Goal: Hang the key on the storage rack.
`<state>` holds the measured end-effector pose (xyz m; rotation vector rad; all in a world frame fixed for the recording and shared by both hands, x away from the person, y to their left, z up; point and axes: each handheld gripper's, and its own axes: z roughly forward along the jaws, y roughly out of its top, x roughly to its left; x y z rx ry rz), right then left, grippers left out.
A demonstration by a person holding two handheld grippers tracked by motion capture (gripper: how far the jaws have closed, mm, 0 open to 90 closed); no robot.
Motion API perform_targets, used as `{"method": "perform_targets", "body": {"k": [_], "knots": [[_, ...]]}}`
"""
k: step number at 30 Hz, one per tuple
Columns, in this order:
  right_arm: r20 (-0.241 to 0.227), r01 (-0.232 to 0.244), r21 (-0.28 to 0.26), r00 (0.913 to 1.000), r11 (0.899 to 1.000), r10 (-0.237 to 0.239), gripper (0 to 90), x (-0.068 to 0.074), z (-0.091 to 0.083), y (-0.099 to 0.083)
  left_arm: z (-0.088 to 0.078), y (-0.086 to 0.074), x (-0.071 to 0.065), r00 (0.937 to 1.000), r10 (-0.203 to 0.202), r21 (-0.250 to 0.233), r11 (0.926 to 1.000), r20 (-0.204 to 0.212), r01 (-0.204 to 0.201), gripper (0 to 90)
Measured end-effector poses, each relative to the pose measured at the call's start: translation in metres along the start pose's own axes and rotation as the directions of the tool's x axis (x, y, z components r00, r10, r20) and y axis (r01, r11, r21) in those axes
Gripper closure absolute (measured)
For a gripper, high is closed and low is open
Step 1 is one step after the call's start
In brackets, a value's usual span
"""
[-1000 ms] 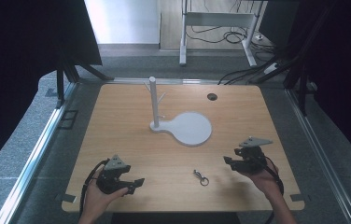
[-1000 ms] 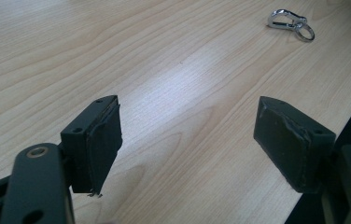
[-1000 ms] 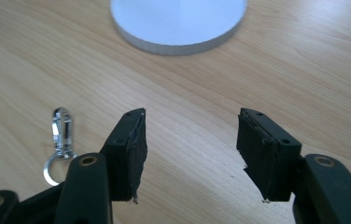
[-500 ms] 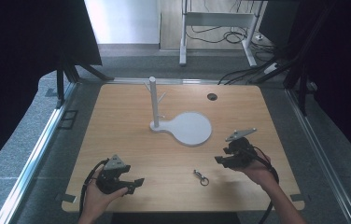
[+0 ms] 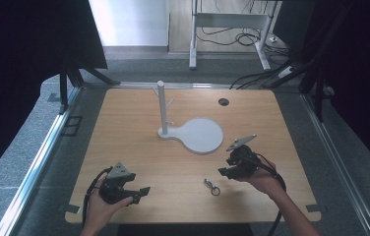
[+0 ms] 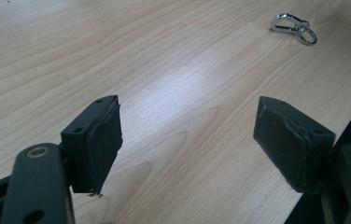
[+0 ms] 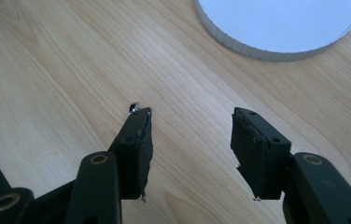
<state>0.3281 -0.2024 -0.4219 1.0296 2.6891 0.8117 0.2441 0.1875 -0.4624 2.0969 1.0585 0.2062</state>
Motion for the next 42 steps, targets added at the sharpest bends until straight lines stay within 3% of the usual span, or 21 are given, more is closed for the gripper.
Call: {"method": "perform_targets", "body": {"k": [16, 24, 42], "knots": [[-0.049, 0.035, 0.099, 0.9983, 0.994, -0.031, 52.0, 0.016, 0.022, 0.004, -0.001, 0.000, -0.002, 0.9999, 0.010, -0.006, 0.9999, 0.002, -0.010, 24.2], [-0.073, 0.056, 0.158, 0.9963, 0.986, -0.044, 56.0, 0.022, 0.036, 0.005, -0.004, 0.000, -0.001, 1.0000, 0.007, -0.018, 0.9998, 0.000, -0.007, 24.2], [-0.088, 0.084, 0.209, 0.9939, 0.974, -0.067, 56.6, 0.032, 0.049, 0.007, -0.007, 0.003, -0.006, 0.9997, 0.024, -0.020, 0.9995, 0.004, -0.024, 24.1]]}}
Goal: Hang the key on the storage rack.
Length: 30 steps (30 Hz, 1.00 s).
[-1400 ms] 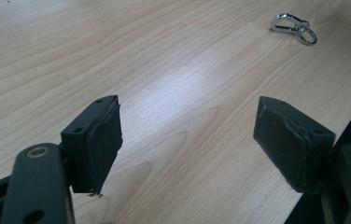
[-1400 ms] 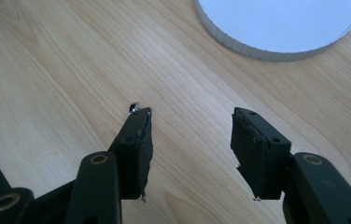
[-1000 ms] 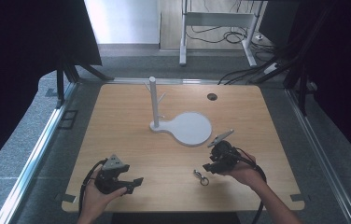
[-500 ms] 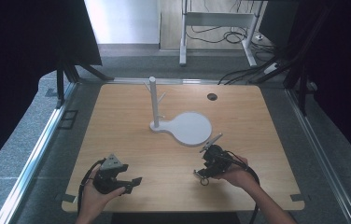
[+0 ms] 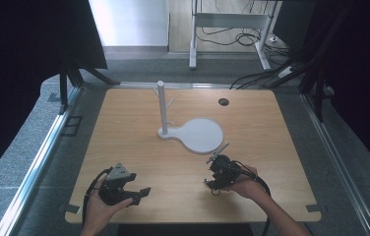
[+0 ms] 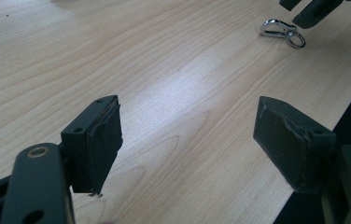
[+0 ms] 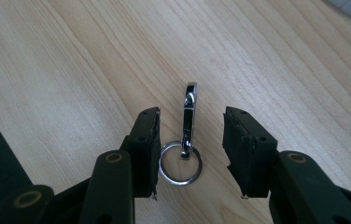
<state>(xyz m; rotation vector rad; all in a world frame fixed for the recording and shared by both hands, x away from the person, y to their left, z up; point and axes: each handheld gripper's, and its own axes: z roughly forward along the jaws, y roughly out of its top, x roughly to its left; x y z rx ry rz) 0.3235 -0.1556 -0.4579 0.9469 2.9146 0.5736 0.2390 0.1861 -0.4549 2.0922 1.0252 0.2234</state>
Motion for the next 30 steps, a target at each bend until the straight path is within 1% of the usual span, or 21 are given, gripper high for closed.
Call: {"method": "perform_targets", "body": {"k": [4, 10, 13, 15, 17, 23, 30], "knots": [[-0.003, 0.002, 0.012, 1.0000, 1.000, -0.002, 57.6, 0.001, 0.002, 0.001, 0.001, 0.000, 0.001, 1.0000, 0.000, 0.007, 1.0000, 0.006, 0.000, 24.1], [-0.007, -0.001, 0.036, 1.0000, 0.999, 0.001, 59.0, 0.002, 0.008, 0.003, 0.001, -0.001, 0.002, 1.0000, -0.002, 0.006, 1.0000, 0.004, 0.002, 24.2], [0.002, -0.003, 0.051, 1.0000, 0.999, 0.003, 59.8, 0.002, 0.011, 0.003, 0.001, -0.001, 0.001, 1.0000, -0.001, 0.005, 1.0000, 0.004, 0.001, 24.2], [0.007, -0.002, 0.057, 1.0000, 0.998, 0.002, 61.5, 0.002, 0.013, 0.003, 0.001, -0.001, 0.001, 1.0000, 0.000, 0.006, 1.0000, 0.005, 0.000, 24.1], [0.002, -0.005, 0.062, 1.0000, 0.998, 0.005, 63.3, 0.001, 0.015, 0.003, 0.002, -0.001, 0.001, 1.0000, -0.001, 0.008, 1.0000, 0.005, 0.000, 24.2], [0.031, -0.008, 0.090, 0.9995, 0.996, 0.005, 66.7, 0.002, 0.022, 0.005, 0.001, -0.001, 0.002, 1.0000, -0.003, 0.004, 1.0000, 0.001, 0.003, 24.1], [0.056, 0.005, 0.112, 0.9984, 0.994, -0.011, 72.0, 0.005, 0.024, 0.005, 0.001, -0.001, 0.002, 1.0000, -0.003, 0.004, 1.0000, 0.000, 0.003, 24.2]]}}
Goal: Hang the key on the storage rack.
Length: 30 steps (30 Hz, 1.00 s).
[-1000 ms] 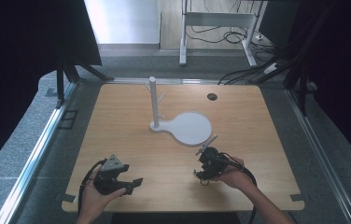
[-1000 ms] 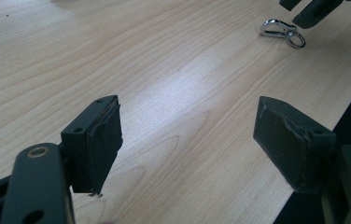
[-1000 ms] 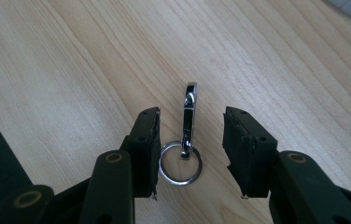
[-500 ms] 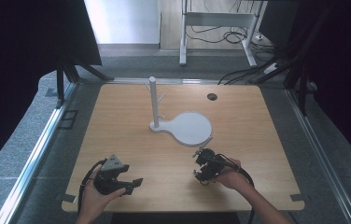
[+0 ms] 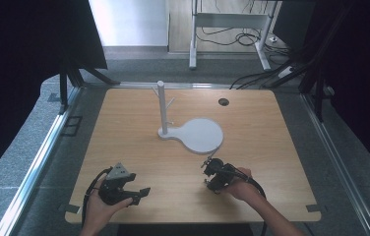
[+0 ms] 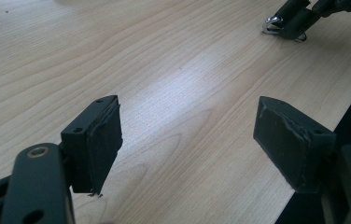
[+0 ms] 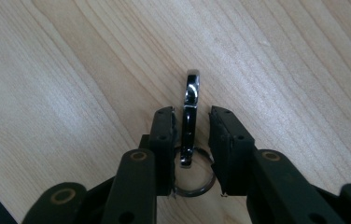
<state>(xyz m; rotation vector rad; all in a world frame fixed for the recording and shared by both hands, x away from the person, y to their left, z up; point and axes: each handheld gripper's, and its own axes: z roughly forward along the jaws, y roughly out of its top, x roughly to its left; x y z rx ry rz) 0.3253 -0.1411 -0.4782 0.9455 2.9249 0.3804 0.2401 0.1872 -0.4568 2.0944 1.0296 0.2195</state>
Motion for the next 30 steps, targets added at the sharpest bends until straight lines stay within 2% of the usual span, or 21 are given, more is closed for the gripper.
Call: {"method": "perform_targets", "body": {"k": [8, 10, 19, 24, 30], "knots": [[0.013, 0.013, 0.011, 0.9998, 1.000, -0.013, 83.7, 0.001, -0.001, -0.002, 0.000, 0.000, 0.000, 1.0000, -0.001, 0.001, 1.0000, 0.000, 0.001, 24.2], [0.011, 0.027, 0.010, 0.9996, 1.000, -0.027, 84.0, 0.000, -0.001, -0.003, 0.000, 0.000, 0.000, 1.0000, 0.000, 0.001, 1.0000, 0.000, 0.000, 24.2], [0.009, 0.036, 0.028, 0.9993, 0.999, -0.036, 84.5, 0.000, -0.004, -0.002, 0.000, 0.000, 0.000, 1.0000, -0.002, -0.002, 1.0000, -0.004, 0.002, 24.2], [0.019, 0.048, 0.000, 0.9987, 0.999, -0.048, 84.5, -0.002, -0.014, 0.000, 0.000, 0.000, 0.001, 1.0000, -0.002, -0.003, 1.0000, -0.005, 0.002, 24.1], [0.025, 0.026, -0.032, 0.9994, 0.999, -0.025, 84.5, -0.008, -0.029, 0.005, -0.001, 0.000, 0.001, 1.0000, -0.003, -0.001, 1.0000, -0.005, 0.003, 24.1]]}}
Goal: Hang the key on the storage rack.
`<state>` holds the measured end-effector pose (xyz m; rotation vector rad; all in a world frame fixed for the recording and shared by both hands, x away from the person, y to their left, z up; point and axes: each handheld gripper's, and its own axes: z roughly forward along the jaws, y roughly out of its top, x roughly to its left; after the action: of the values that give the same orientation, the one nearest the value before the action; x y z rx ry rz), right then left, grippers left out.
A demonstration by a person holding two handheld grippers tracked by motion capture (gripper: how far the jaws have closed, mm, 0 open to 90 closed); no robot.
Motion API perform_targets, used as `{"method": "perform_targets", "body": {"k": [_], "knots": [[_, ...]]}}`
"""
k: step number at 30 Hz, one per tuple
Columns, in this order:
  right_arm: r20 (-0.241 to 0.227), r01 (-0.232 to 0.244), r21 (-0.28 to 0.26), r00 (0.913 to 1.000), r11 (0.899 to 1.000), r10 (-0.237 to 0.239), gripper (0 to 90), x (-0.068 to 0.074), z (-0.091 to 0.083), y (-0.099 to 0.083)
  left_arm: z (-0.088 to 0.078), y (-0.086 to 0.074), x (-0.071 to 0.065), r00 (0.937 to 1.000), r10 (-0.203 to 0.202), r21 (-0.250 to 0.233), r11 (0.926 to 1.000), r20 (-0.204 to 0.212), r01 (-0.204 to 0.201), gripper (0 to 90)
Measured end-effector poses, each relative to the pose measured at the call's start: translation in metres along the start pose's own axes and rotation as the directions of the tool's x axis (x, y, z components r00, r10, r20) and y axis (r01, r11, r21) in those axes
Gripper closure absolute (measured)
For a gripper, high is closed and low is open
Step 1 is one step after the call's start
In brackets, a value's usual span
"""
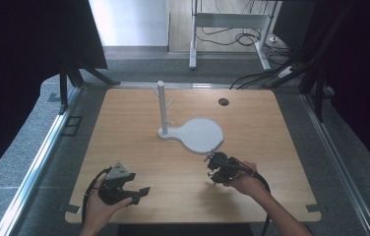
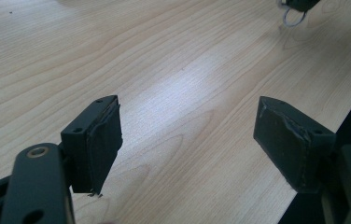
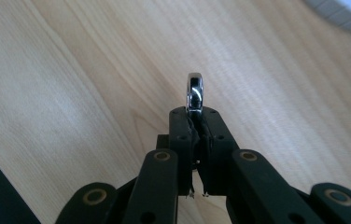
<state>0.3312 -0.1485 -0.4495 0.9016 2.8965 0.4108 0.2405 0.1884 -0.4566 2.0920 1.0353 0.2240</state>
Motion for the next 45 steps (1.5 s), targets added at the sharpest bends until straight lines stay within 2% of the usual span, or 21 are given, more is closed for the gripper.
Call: {"method": "perform_targets", "body": {"k": [17, 41, 45], "knots": [[0.025, -0.014, -0.091, 0.9996, 0.996, 0.016, 84.4, -0.011, -0.025, 0.015, 0.002, 0.000, -0.002, 1.0000, 0.003, 0.007, 1.0000, 0.004, -0.003, 24.1], [0.039, -0.040, -0.128, 0.9982, 0.991, 0.045, 84.3, -0.026, -0.031, 0.034, 0.002, 0.000, -0.001, 1.0000, 0.004, 0.010, 0.9999, 0.003, -0.004, 24.1], [0.029, -0.040, -0.139, 0.9986, 0.989, 0.045, 84.3, -0.026, -0.029, 0.038, 0.003, 0.000, -0.002, 1.0000, 0.006, 0.010, 0.9999, 0.006, -0.006, 24.1]]}}
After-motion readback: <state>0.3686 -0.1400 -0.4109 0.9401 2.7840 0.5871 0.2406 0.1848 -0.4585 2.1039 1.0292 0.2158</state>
